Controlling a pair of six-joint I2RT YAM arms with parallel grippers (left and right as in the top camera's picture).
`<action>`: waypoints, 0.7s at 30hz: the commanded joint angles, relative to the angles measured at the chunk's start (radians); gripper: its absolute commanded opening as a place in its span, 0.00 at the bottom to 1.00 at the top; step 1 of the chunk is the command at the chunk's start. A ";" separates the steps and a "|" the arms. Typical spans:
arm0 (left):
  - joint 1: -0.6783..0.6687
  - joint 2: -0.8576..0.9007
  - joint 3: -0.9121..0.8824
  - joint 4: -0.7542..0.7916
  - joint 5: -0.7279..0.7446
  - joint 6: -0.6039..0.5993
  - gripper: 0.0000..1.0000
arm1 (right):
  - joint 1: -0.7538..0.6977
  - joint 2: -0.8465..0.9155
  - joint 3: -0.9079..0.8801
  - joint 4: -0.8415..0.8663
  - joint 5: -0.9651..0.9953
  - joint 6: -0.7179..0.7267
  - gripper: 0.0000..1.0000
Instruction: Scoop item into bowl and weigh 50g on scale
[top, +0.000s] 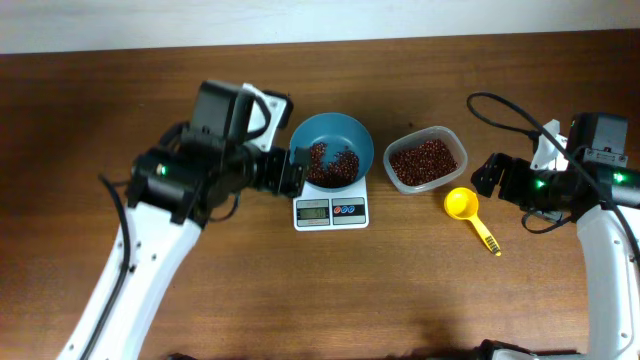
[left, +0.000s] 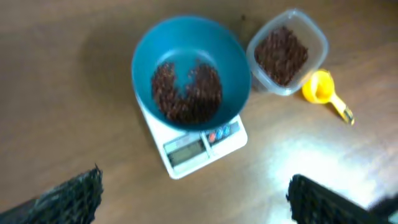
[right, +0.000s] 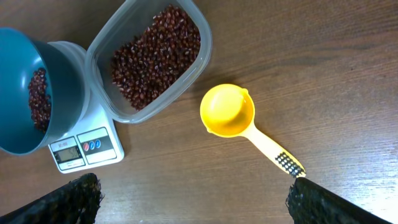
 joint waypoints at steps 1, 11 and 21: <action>0.002 -0.114 -0.184 0.088 0.049 -0.085 0.99 | 0.005 0.004 0.011 0.000 -0.014 -0.005 0.99; 0.002 -0.173 -0.253 0.029 0.045 -0.090 0.99 | 0.005 0.004 0.011 0.000 -0.014 -0.005 0.99; 0.002 -0.173 -0.253 -0.011 0.046 -0.091 0.99 | 0.005 0.004 0.011 0.000 -0.014 -0.005 0.98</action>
